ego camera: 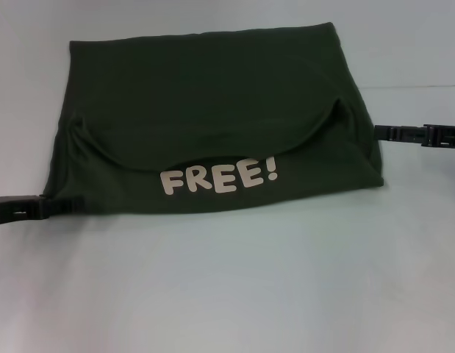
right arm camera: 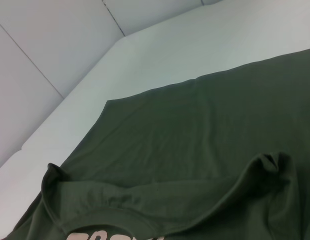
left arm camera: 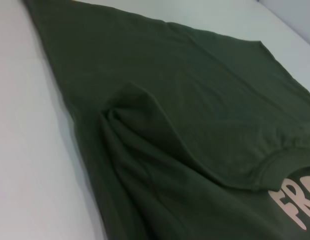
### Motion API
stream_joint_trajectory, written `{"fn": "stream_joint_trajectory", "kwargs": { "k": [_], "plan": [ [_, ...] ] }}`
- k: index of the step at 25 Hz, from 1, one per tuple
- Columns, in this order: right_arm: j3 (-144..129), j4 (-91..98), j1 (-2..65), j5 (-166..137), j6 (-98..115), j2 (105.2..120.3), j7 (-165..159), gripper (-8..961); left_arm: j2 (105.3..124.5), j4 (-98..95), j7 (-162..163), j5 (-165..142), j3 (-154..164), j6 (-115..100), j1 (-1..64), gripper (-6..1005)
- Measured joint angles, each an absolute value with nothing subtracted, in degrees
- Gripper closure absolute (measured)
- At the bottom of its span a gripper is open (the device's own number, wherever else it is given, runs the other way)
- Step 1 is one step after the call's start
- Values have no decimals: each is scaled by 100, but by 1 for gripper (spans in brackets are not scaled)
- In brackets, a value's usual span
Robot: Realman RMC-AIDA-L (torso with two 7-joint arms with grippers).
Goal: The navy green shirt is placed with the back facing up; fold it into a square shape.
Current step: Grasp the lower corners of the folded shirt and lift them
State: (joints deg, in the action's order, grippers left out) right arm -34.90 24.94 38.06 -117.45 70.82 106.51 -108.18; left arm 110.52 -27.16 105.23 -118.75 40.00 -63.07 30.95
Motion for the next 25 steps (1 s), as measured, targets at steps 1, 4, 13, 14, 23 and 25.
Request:
{"fn": "stream_joint_trajectory", "kwargs": {
  "k": [1,4,13,14,23,25],
  "plan": [
    [-3490,2491,3805,-11745,7082,10652,-10819,33,11053,-2716,10511,-11875,4034,-6297,3101,224],
    [-3489,2485,3805,-11744,7083,10657,-10819,33,11065,-2716,10469,-11874,4160,-6207,3123,225],
    [-3479,2478,3791,-11742,7084,10662,-10825,32,11087,-2733,10357,-11954,4224,-6098,3150,234],
    [-3479,2478,3790,-11742,7084,10663,-10826,32,11088,-2734,10359,-11997,4225,-6097,3150,261],
    [-3480,2478,3788,-11742,7084,10670,-10831,33,11078,-2733,10362,-12028,4289,-6100,3147,561],
    [-3480,2478,3788,-11742,7084,10671,-10835,34,11076,-2736,10369,-12031,4292,-6095,3146,605]
  ]
}}
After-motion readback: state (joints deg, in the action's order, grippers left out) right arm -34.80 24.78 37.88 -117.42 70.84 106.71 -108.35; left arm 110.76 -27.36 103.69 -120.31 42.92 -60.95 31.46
